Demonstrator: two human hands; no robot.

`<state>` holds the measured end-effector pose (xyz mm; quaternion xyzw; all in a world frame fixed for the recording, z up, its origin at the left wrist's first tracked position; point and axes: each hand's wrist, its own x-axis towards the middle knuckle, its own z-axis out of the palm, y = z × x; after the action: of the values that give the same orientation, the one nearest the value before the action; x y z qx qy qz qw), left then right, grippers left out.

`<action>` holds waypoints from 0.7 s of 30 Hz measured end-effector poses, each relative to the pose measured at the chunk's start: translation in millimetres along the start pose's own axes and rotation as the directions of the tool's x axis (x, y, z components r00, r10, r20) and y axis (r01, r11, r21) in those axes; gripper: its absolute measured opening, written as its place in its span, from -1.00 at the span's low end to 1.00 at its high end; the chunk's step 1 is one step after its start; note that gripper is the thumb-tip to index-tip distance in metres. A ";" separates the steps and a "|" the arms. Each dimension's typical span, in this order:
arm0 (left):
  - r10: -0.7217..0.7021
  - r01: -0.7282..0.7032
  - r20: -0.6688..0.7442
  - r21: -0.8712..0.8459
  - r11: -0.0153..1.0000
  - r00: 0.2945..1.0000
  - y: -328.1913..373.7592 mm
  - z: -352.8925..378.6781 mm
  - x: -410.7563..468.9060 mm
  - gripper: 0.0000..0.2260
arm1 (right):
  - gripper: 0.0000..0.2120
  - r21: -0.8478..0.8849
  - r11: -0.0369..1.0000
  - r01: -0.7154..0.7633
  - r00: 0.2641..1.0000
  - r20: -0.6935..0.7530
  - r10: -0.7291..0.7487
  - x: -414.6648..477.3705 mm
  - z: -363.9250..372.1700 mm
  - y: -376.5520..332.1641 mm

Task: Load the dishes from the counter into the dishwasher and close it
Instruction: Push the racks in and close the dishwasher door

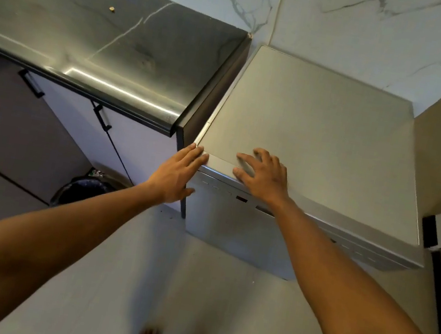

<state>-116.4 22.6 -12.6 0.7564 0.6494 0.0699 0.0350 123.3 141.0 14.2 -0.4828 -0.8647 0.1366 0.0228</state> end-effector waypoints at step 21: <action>0.116 -0.171 -0.422 -0.097 0.980 0.899 -17.5 60.8 27.7 -0.21 | -0.52 0.166 0.986 -0.021 0.967 -0.246 0.062 30.0 12.6 35.3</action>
<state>-120.2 54.9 -73.5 0.7662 0.5784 0.2736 -0.0591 134.3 181.1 -9.8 -0.5110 -0.8305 0.1448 0.1679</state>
